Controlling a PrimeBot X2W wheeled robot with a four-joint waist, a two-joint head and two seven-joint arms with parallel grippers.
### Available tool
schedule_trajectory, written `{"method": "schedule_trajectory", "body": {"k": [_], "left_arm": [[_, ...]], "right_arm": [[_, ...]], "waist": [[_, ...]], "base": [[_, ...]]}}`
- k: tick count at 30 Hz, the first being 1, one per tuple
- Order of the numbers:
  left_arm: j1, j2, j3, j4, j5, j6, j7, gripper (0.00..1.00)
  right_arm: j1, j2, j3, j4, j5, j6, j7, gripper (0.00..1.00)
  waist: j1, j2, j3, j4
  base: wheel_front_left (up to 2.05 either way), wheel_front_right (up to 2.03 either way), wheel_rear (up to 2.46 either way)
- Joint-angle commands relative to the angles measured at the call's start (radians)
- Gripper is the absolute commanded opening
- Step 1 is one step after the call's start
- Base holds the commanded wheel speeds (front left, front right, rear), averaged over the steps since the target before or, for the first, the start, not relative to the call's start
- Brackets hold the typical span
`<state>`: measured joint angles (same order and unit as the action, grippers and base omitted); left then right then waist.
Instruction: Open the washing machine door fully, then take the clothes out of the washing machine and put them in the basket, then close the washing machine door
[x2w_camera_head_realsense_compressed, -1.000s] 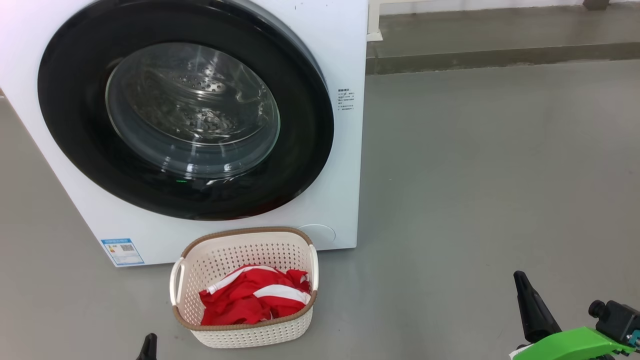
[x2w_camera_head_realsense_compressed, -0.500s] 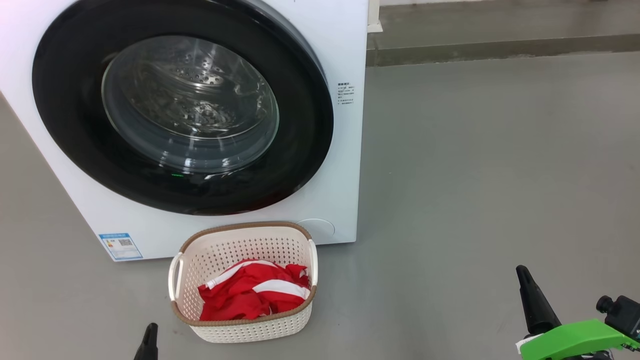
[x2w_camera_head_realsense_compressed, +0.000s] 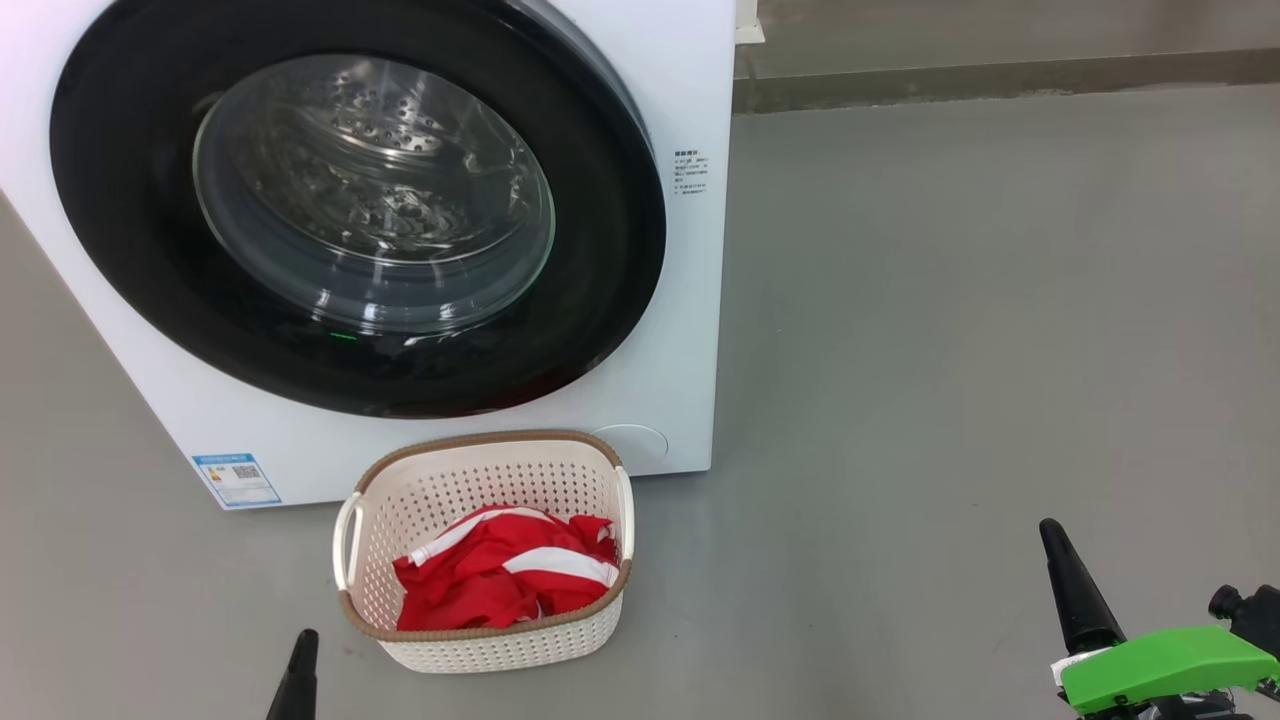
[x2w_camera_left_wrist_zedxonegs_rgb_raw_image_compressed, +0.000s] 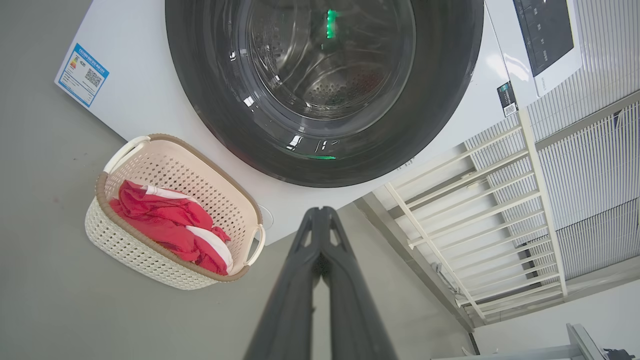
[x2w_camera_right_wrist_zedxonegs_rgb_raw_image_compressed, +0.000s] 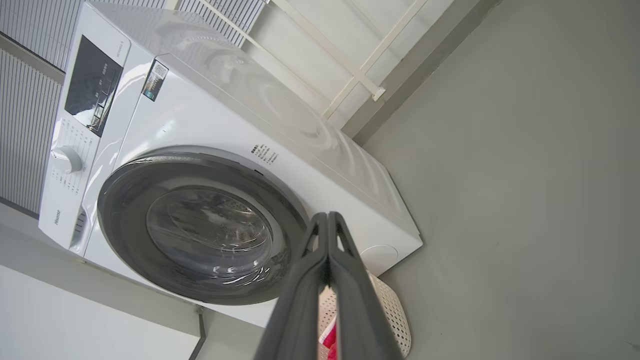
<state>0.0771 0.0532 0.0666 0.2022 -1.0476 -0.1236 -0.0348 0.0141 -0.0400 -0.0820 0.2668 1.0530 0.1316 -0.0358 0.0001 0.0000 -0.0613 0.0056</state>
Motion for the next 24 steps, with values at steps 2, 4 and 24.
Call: {"method": "schedule_trajectory", "body": {"k": [2, 4, 24], "left_arm": [[-0.055, 0.009, 0.026, -0.016, -0.041, -0.004, 0.011, 0.00], [-0.060, 0.008, 0.027, -0.014, -0.063, -0.005, 0.017, 0.00], [-0.115, 0.003, 0.036, 0.011, -0.281, -0.006, 0.074, 0.00]], "right_arm": [[-0.054, -0.011, 0.007, -0.025, 0.038, -0.001, 0.009, 0.00], [-0.057, -0.011, 0.005, -0.025, 0.060, -0.001, 0.015, 0.00], [-0.085, -0.011, -0.011, -0.024, 0.276, -0.001, 0.074, 0.00]], "waist": [[-0.0001, 0.0000, 0.003, 0.000], [-0.0001, 0.0000, 0.006, -0.001], [-0.0001, 0.0000, 0.031, -0.003]], "base": [[0.00, 0.00, 0.00], [0.00, 0.00, 0.00], [0.00, 0.00, 0.00]]}}
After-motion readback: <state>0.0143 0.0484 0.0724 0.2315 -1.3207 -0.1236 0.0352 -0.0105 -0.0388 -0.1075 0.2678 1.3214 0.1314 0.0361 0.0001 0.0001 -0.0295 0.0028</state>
